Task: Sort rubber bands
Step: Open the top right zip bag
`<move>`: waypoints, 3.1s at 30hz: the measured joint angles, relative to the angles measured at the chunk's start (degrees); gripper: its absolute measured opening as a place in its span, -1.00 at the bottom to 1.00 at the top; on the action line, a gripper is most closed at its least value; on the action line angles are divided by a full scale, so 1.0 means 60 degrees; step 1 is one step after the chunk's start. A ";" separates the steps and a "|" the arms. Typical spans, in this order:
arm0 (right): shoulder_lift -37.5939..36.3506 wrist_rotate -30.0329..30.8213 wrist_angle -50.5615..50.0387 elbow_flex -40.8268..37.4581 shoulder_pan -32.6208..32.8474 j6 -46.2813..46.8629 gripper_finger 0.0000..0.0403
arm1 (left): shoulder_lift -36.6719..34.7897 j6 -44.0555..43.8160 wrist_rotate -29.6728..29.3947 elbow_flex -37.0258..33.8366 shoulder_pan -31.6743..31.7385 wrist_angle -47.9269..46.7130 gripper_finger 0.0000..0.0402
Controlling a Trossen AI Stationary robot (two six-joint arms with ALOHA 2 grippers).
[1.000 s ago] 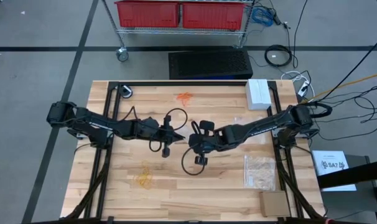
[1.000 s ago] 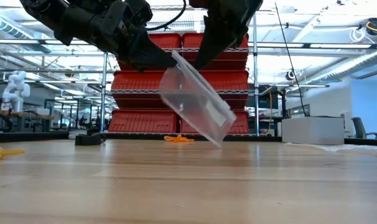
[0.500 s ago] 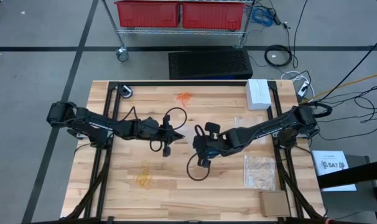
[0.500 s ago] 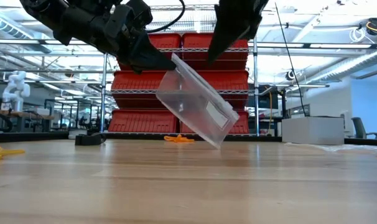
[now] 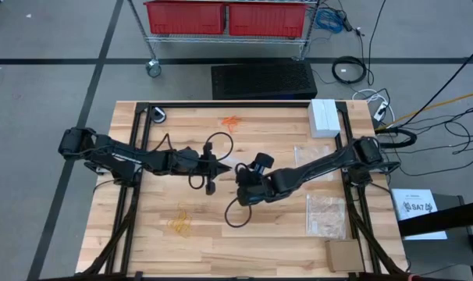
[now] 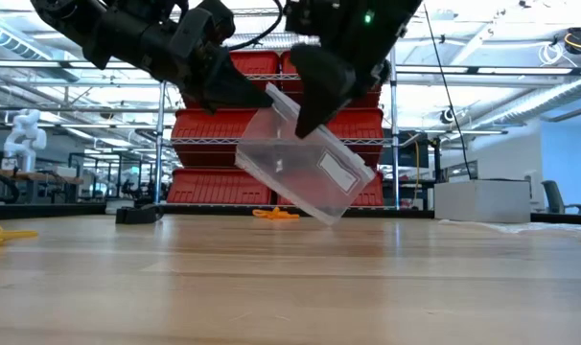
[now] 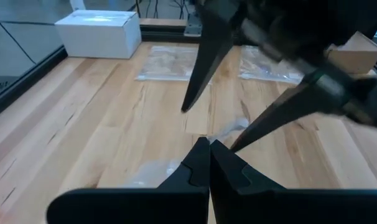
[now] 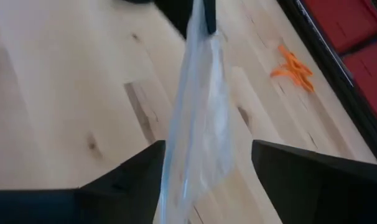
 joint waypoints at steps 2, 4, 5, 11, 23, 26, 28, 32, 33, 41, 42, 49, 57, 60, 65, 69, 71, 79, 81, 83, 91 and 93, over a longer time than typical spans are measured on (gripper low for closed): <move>0.0044 -0.0007 0.0001 0.0000 -0.0001 -0.0036 0.01 | 0.0000 0.0000 0.0007 0.0000 0.0000 0.0078 -1.00; 0.0041 0.0003 -0.0018 0.0000 0.0008 -0.0099 -0.20 | 0.0000 0.0004 0.0010 0.0000 0.0000 0.0099 -1.00; 0.0037 0.0002 -0.0074 0.0000 0.0036 -0.0127 -0.34 | 0.0000 0.0003 0.0016 0.0000 0.0000 0.0124 -1.00; -0.0528 -0.0271 -0.0626 0.0000 0.0216 -0.0604 -0.94 | 0.0000 0.0273 0.1048 0.0000 0.0000 0.0256 -1.00; -0.2345 -0.3529 -0.1086 0.0015 -0.0261 -0.2353 -1.00 | -0.0004 0.0238 0.2340 0.0000 0.0000 0.1367 -0.52; -0.2299 -0.3977 -0.1387 0.0015 -0.0517 -0.2511 -1.00 | -0.0004 0.0234 0.2187 -0.0004 0.0000 0.1560 -0.35; -0.2287 -0.4014 -0.1427 0.0015 -0.0658 -0.2629 -1.00 | -0.0004 0.0113 0.2135 -0.0004 0.0000 0.1549 -0.26; -0.2287 -0.4443 -0.1288 0.0015 -0.0941 -0.3039 -1.00 | 0.0093 -0.0018 0.1554 -0.0004 0.0000 0.1610 -0.19; -0.2287 -0.4534 -0.1279 0.0015 -0.1004 -0.3157 -1.00 | 0.0149 -0.0011 0.1466 -0.0013 0.0000 0.1790 -0.19; -0.2320 -0.4754 -0.1249 0.0015 -0.1374 -0.3773 -1.00 | 0.0710 -0.0029 0.0328 -0.1717 0.0229 0.5985 -0.18; -0.2320 -0.4770 -0.1249 0.0015 -0.1383 -0.3811 -1.00 | 0.0741 -0.0177 0.0312 -0.1978 0.0295 0.6419 -0.18; -0.2320 -0.5265 -0.0892 0.0015 -0.1673 -0.4139 -1.00 | 0.0747 -0.0765 0.0951 -0.2449 0.0321 0.7054 -0.18; -0.2320 -0.5479 -0.0843 0.0015 -0.1837 -0.4231 -1.00 | 0.0747 -0.0690 0.1304 -0.1845 0.0106 0.5926 -0.18; -0.2320 -0.5509 -0.0739 0.0015 -0.1836 -0.4237 -1.00 | 0.0747 -0.0681 0.1304 -0.1495 0.0106 0.5172 -0.18; -0.2257 -0.5513 -0.0739 0.0015 -0.1833 -0.4237 -1.00 | 0.0747 -0.0522 0.1298 -0.1093 0.0106 0.4438 -0.18; -0.2210 -0.5543 -0.0765 0.0015 -0.1833 -0.4237 -1.00 | 0.0747 -0.0481 0.1210 -0.1052 0.0106 0.4397 -0.19; -0.2210 -0.5758 -0.0741 0.0015 -0.1833 -0.4237 -1.00 | 0.0747 -0.0481 0.1151 -0.1045 0.0106 0.4301 -0.24; -0.2210 -0.5778 -0.0530 0.0015 -0.1833 -0.4240 -1.00 | 0.0750 -0.0273 0.1146 -0.1045 0.0106 0.4174 -0.66; -0.2210 -0.5779 -0.0475 0.0015 -0.1833 -0.4248 -1.00 | 0.0750 -0.0190 0.1213 -0.1045 0.0106 0.4177 -0.75; -0.2210 -0.5783 -0.0494 0.0015 -0.1833 -0.4251 -1.00 | 0.0750 -0.0154 0.1240 -0.1045 0.0106 0.4177 -0.83; -0.2210 -0.5997 -0.0486 0.0019 -0.1833 -0.4032 -0.98 | 0.0750 0.0052 0.0895 -0.1045 0.0106 0.4192 -0.98; -0.2199 -0.5978 -0.0795 0.0184 -0.1826 -0.3873 -0.92 | 0.0750 0.0066 0.0871 -0.1045 0.0109 0.4188 -0.98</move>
